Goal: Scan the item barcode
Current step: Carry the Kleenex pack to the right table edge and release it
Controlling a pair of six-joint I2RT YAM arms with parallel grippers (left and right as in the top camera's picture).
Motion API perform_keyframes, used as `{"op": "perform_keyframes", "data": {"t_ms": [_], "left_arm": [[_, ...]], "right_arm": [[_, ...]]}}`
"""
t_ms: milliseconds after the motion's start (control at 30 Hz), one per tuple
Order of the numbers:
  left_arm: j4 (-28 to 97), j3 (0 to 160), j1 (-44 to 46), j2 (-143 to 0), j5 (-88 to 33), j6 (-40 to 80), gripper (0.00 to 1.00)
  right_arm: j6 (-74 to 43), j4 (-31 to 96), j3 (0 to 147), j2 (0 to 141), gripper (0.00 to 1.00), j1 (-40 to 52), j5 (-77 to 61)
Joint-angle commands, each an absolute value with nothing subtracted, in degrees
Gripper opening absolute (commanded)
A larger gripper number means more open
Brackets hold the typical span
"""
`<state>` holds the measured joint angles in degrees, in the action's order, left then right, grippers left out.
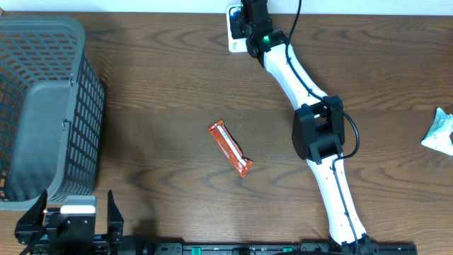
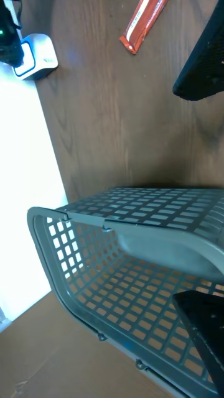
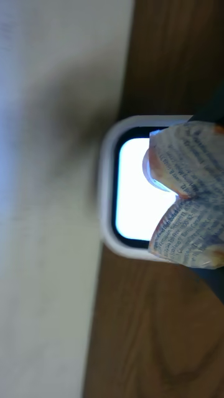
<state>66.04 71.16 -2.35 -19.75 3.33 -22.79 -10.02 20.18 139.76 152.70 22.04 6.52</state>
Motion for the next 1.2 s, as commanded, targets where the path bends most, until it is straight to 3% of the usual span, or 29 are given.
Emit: {"op": "perform_keyframes", "data": {"t_ms": [0, 133, 400, 667, 933, 1167], "left_arm": [[66.0, 71.13, -2.07, -19.35, 3.46, -23.29, 0.98], [66.0, 71.13, -2.07, -19.35, 3.46, -23.29, 0.98], [66.0, 71.13, -2.07, -19.35, 3.44, -23.29, 0.98], [66.0, 71.13, -2.07, -19.35, 3.46, -23.29, 0.98], [66.0, 71.13, -2.07, -19.35, 3.46, -23.29, 0.98], [66.0, 71.13, -2.07, -19.35, 3.46, -23.29, 0.98]], "right_arm": [[-9.65, 22.94, 140.27, 145.8, 0.26, 21.63, 7.46], [-9.04, 32.77, 140.27, 139.11, 0.2, 20.73, 10.28], [-13.08, 62.89, 140.27, 126.48, 0.21, 17.19, 26.55], [-21.5, 86.59, 139.92, 124.2, 0.23, 5.52, 30.59], [-27.31, 87.42, 131.11, 125.27, 0.18, -9.78, 30.57], [-27.83, 74.87, 115.33, 125.29, 0.19, -19.59, 30.52]]}}
